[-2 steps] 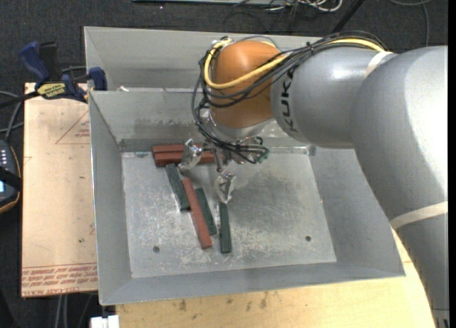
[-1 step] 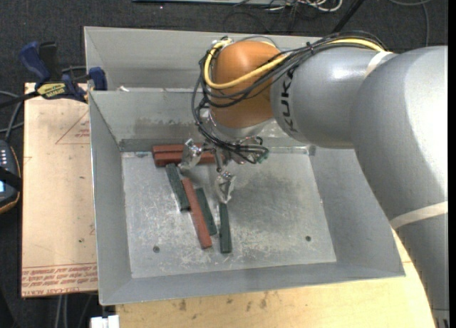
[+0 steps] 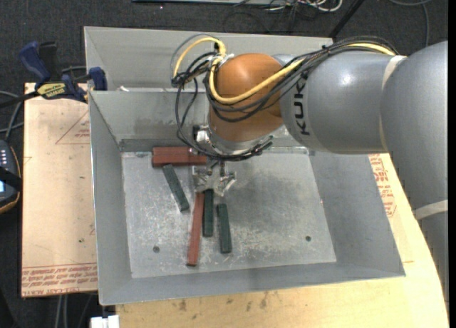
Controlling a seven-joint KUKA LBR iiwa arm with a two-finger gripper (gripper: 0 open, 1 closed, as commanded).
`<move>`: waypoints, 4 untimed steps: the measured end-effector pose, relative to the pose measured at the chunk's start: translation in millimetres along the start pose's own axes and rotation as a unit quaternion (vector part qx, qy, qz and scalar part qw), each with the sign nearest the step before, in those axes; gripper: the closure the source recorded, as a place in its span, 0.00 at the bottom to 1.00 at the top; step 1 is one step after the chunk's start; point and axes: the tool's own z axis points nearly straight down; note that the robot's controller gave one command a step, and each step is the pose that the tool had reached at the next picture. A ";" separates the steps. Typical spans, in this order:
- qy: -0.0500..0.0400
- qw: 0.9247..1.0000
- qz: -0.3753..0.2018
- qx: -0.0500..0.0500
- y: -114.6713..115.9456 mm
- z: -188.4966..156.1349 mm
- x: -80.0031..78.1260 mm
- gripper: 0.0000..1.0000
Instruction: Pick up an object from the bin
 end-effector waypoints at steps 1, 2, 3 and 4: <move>0.000 1.000 0.000 0.000 0.0 0.0 0.0 1.00; 0.004 0.998 -0.060 -0.012 -15.5 -118.3 9.3 1.00; 0.004 0.998 -0.061 -0.012 -15.3 -118.0 9.2 1.00; 0.003 0.987 -0.158 -0.014 -16.5 -131.7 16.2 1.00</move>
Offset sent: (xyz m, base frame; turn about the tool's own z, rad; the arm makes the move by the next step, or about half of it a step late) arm 0.0107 -0.0133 0.1183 -0.1261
